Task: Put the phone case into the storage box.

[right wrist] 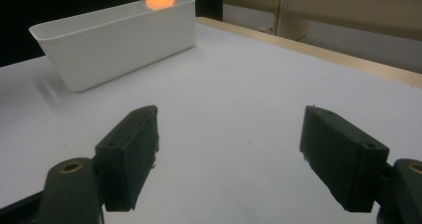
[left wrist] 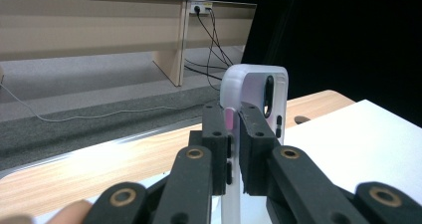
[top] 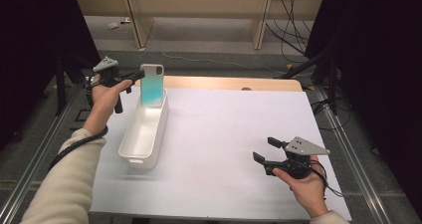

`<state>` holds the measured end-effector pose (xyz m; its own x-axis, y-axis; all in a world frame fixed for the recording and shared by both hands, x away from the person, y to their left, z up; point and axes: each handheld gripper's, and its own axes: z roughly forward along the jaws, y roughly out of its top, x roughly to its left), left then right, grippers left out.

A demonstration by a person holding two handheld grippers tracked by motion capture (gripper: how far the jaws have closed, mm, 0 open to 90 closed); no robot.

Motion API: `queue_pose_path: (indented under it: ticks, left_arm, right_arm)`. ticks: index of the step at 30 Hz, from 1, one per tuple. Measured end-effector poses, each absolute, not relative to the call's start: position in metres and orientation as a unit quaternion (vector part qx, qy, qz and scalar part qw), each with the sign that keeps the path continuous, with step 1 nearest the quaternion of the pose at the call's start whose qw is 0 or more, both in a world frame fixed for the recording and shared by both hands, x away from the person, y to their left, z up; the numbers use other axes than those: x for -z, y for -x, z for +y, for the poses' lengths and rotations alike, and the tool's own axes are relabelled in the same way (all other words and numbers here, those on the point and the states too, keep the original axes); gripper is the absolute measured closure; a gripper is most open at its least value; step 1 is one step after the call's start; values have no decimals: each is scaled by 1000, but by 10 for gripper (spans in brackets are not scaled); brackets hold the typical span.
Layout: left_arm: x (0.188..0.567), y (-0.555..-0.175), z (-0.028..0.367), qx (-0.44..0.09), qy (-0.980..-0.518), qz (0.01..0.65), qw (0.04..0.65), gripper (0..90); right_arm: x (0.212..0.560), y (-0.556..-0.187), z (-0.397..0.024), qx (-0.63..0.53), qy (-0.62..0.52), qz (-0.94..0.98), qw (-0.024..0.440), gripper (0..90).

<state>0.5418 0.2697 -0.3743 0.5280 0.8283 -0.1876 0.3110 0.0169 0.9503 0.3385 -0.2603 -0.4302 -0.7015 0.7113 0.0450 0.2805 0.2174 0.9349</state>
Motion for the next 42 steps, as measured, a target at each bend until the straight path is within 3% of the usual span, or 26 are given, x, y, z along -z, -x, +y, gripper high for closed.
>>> queue_pose_path:
  ticks: [42]
  left_arm:
    - [391, -552, 264, -222, -668, 436, 560, 827]
  right_arm:
    - [431, -338, -259, -528, -334, 757, 191, 245]
